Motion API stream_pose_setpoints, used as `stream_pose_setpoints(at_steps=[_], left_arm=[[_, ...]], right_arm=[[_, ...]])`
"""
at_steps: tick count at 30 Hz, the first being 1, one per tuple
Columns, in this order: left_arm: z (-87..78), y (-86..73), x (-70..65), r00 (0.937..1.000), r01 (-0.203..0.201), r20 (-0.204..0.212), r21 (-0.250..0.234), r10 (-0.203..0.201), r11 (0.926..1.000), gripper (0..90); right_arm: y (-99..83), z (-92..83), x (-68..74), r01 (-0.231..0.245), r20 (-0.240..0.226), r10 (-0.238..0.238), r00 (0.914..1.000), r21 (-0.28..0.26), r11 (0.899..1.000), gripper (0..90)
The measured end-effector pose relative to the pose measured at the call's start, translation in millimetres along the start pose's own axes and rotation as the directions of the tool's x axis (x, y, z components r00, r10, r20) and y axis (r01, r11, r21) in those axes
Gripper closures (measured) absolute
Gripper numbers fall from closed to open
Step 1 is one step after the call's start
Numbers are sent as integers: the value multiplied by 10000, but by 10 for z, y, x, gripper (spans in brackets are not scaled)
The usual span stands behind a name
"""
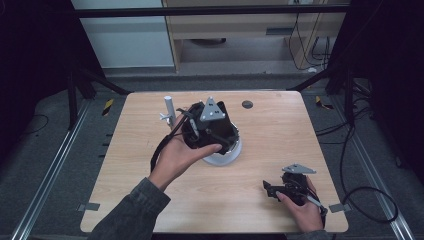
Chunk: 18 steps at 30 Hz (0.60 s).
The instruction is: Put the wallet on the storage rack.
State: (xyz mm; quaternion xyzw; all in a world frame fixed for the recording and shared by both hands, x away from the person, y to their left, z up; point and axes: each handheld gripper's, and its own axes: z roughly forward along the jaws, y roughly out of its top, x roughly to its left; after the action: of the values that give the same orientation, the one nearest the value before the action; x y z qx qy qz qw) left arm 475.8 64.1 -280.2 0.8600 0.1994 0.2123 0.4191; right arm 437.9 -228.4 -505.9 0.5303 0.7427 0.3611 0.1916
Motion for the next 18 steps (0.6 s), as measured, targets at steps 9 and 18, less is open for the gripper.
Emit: stream_pose_setpoints(at_steps=[9, 18], left_arm=[[21, -302, -248, 9994, 42, 351, 124, -46, 9999, 65], [142, -911, -410, 9970, 468, 584, 617, -504, 9970, 47]], right_arm=[[-9, -12, -5, -22, 9, 22, 10000, 28, 10000, 62], [-17, -8, -17, -121, 56, 120, 9999, 109, 9999, 51]])
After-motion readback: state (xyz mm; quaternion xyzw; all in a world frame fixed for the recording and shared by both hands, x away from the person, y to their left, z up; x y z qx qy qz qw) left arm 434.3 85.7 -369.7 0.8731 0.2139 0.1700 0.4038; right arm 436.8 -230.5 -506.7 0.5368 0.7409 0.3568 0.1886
